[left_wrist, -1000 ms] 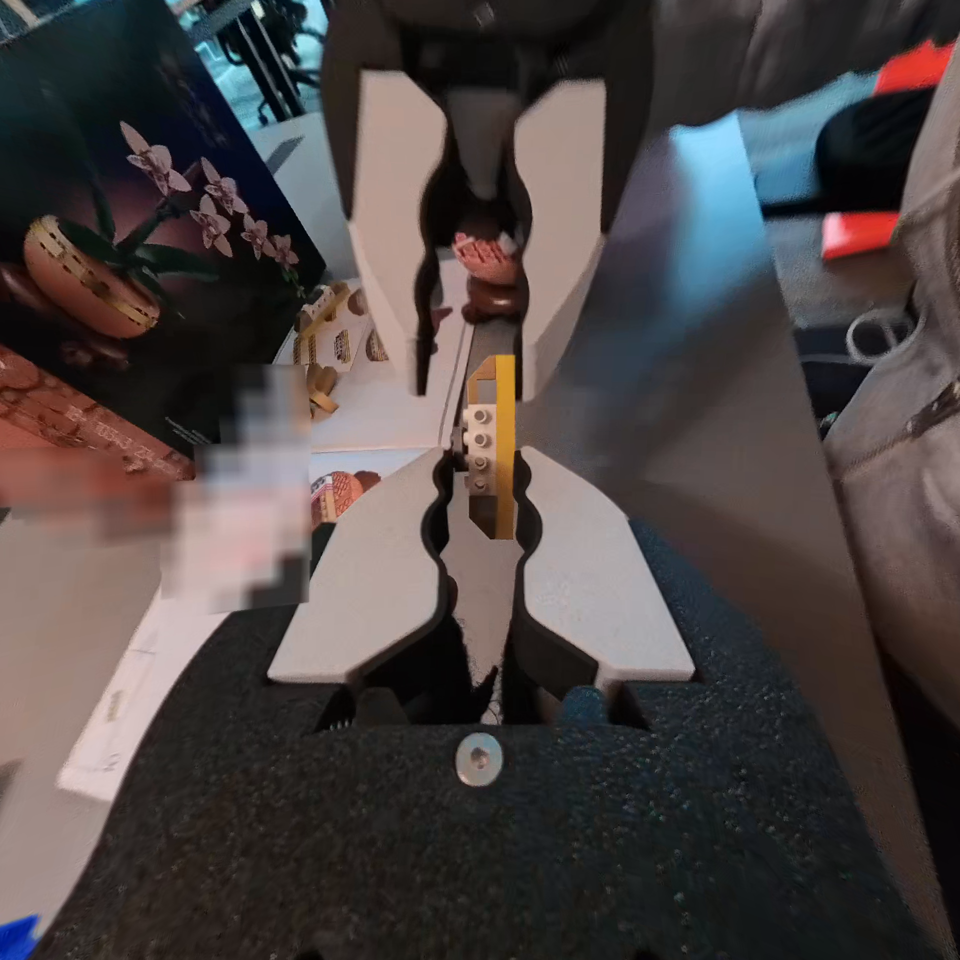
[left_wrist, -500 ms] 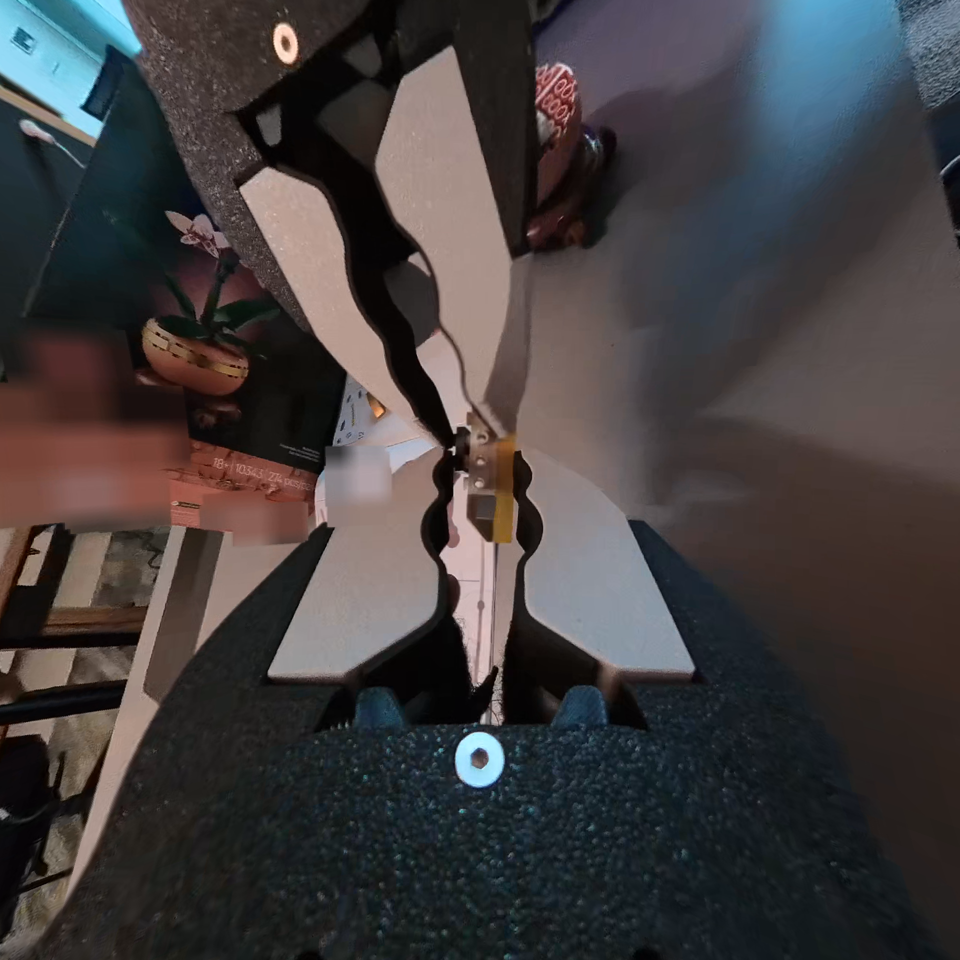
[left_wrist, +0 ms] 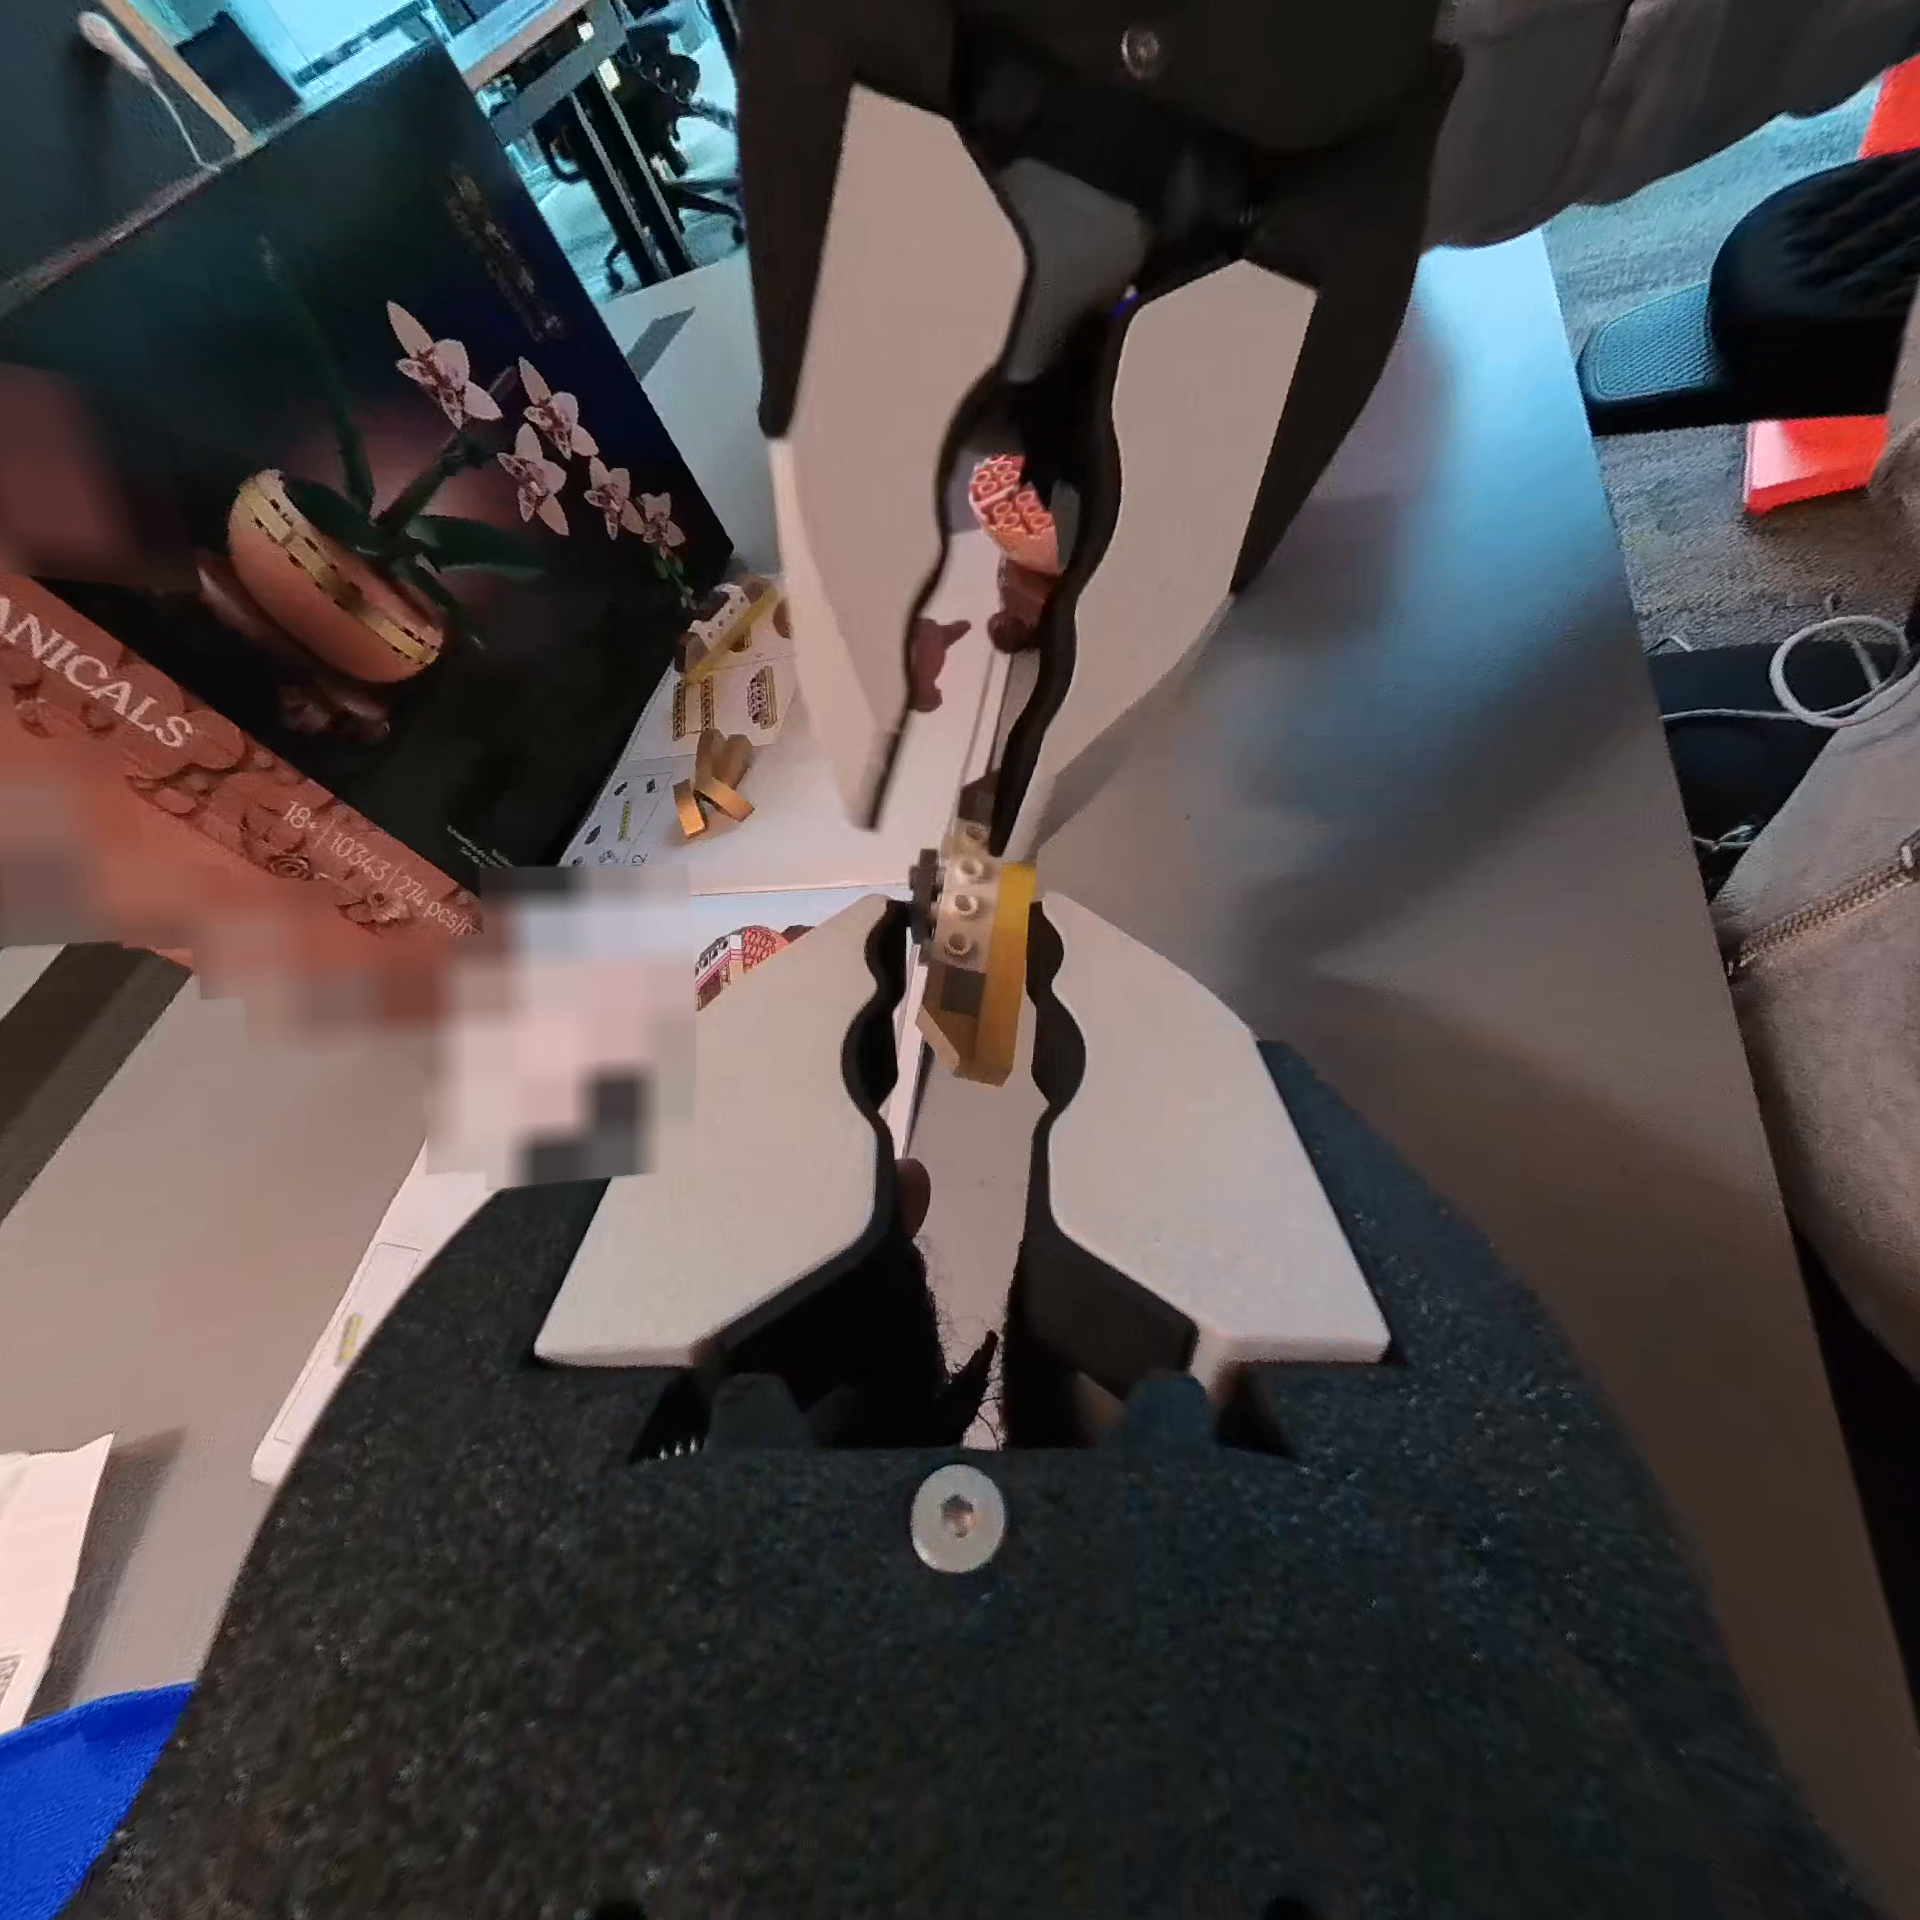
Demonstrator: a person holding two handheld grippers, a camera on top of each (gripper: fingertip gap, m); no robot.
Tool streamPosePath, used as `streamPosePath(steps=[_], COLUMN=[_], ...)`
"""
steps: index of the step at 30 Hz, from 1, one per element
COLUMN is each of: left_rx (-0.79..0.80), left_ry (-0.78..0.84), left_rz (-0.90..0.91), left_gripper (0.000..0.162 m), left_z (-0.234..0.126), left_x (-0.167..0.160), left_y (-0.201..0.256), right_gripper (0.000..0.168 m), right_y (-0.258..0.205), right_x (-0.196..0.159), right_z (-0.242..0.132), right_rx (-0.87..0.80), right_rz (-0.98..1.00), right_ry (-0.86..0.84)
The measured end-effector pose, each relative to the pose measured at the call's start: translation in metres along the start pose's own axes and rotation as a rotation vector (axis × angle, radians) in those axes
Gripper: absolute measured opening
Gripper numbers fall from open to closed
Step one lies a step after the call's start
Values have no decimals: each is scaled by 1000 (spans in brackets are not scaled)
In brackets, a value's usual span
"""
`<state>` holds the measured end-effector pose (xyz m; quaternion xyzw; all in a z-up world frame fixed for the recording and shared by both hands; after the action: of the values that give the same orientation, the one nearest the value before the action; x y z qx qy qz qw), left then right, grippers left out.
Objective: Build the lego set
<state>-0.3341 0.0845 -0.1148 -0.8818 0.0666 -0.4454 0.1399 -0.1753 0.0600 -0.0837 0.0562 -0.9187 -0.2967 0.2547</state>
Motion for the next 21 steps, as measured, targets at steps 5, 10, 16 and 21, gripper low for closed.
streamPosePath(steps=[5,10,16,21], left_rx=[-56,-81,-154,-136], left_ry=[94,106,123,120], left_rz=[-59,-83,-158,-181], left_gripper=[21,21,22,20], left_z=[-6,-8,-7,-2], left_x=[4,6,5,8], left_y=[-2,-5,-8,-6], right_gripper=[49,24,22,20], right_y=[0,-2,-3,-1], right_x=[-1,5,5,0], right_z=[2,0,-1,-3], right_rx=[143,38,49,71], right_rz=[42,-46,-25,12], right_ry=[-25,2,-4,-18])
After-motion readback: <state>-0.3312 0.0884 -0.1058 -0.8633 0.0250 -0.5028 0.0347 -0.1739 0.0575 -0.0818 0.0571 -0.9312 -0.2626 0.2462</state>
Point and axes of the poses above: each gripper's, where its closed fingertips meet, z out along the fingers, x out of its top, y = z × x across the jaws, the point moved 10 cm from there along -z, back along the fingers, and after that the axes turned 12 degrees about -y, right-handed, at the moved point
